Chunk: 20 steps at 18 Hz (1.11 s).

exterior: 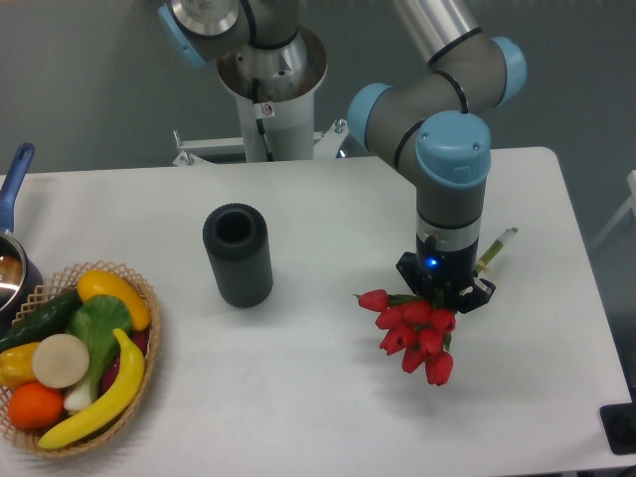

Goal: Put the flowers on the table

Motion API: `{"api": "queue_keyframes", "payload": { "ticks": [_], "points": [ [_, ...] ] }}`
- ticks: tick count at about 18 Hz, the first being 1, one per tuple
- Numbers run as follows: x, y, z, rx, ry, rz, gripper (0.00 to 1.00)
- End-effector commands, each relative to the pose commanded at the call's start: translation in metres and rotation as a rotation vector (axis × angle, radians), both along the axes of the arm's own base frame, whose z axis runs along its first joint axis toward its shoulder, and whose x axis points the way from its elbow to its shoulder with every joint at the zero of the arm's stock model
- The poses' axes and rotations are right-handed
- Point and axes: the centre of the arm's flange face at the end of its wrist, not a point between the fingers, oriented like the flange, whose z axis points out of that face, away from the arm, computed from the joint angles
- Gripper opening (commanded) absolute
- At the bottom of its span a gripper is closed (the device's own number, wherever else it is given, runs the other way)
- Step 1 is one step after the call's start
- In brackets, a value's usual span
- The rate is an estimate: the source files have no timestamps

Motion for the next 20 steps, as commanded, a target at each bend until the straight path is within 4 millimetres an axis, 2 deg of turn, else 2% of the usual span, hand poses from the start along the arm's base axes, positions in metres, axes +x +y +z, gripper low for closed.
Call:
{"api": "queue_keyframes", "payload": {
  "ticks": [8, 11, 13, 14, 15, 16, 20],
  "points": [
    [0.000, 0.001, -0.012, -0.009, -0.017, 0.009, 0.26],
    [0.004, 0.009, -0.029, -0.020, -0.040, 0.020, 0.30],
    [0.004, 0.011, -0.037, -0.024, -0.050, 0.020, 0.43],
    [0.006, 0.015, -0.042, -0.027, -0.055, 0.015, 0.54],
    [0.008, 0.017, -0.044, -0.025, -0.059, 0.016, 0.68],
    [0.008, 0.017, -0.045, -0.024, -0.061, 0.019, 1.00],
    [0.008, 0.016, -0.040, -0.018, -0.054, 0.020, 1.00]
  ]
}}
